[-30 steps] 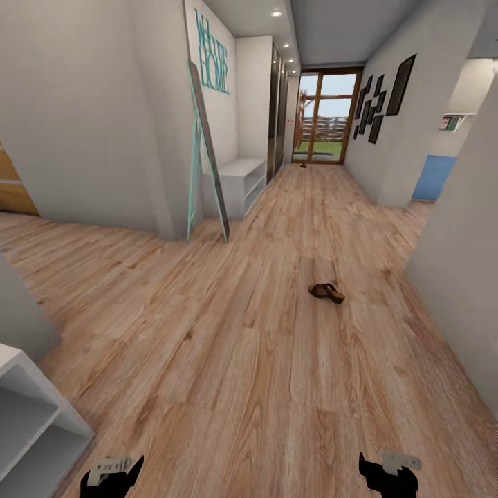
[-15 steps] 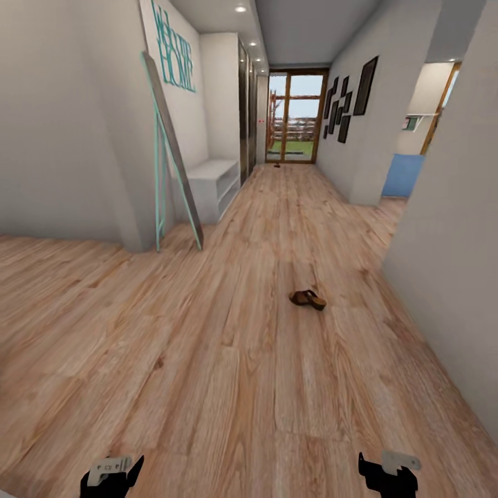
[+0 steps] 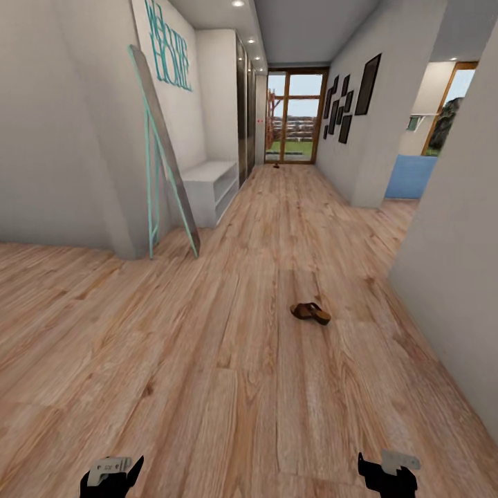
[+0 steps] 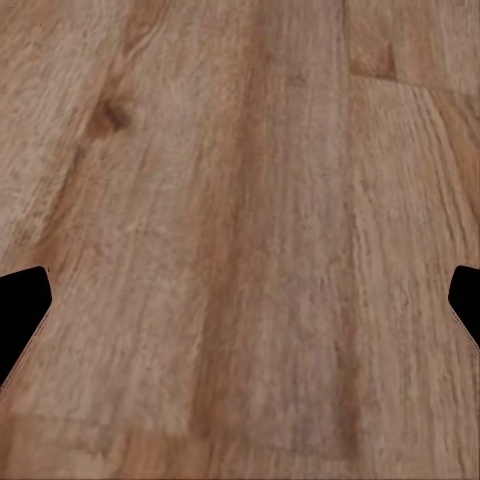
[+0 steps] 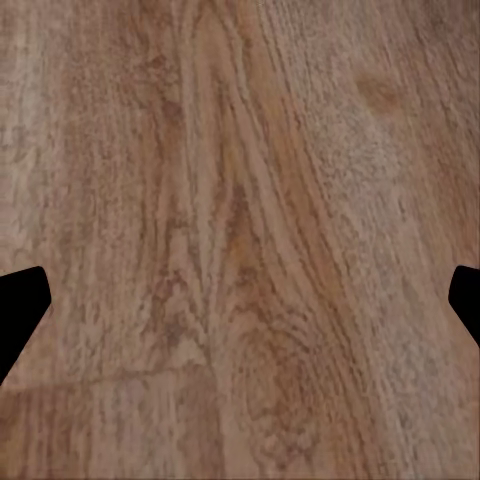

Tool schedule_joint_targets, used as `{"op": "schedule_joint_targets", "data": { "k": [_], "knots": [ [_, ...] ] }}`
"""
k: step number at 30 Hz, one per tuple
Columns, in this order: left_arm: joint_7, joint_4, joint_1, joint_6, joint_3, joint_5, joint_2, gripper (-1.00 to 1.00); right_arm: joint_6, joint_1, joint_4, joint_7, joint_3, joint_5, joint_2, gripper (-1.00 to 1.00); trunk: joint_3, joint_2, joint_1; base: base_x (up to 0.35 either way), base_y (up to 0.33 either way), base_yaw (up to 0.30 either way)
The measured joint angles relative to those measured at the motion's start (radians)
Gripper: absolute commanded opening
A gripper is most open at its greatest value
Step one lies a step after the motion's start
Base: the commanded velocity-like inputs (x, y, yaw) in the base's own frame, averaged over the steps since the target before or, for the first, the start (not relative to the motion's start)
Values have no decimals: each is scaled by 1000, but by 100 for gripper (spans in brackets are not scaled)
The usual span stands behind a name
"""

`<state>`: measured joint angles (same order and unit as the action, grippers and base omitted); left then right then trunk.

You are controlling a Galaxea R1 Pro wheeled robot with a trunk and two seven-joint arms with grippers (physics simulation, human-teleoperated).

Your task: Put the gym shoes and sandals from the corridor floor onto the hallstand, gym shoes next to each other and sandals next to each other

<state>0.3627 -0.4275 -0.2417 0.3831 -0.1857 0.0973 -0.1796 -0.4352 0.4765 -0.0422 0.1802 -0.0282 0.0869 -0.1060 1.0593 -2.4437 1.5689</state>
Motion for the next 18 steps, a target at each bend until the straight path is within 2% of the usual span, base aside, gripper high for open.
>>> {"op": "schedule_joint_targets", "data": {
  "k": [18],
  "knots": [
    [0,1,0,0,0,0,0,100,0,0,0,-6,1,-3,-4,100,0,0,0,337,0,0]
  ]
}}
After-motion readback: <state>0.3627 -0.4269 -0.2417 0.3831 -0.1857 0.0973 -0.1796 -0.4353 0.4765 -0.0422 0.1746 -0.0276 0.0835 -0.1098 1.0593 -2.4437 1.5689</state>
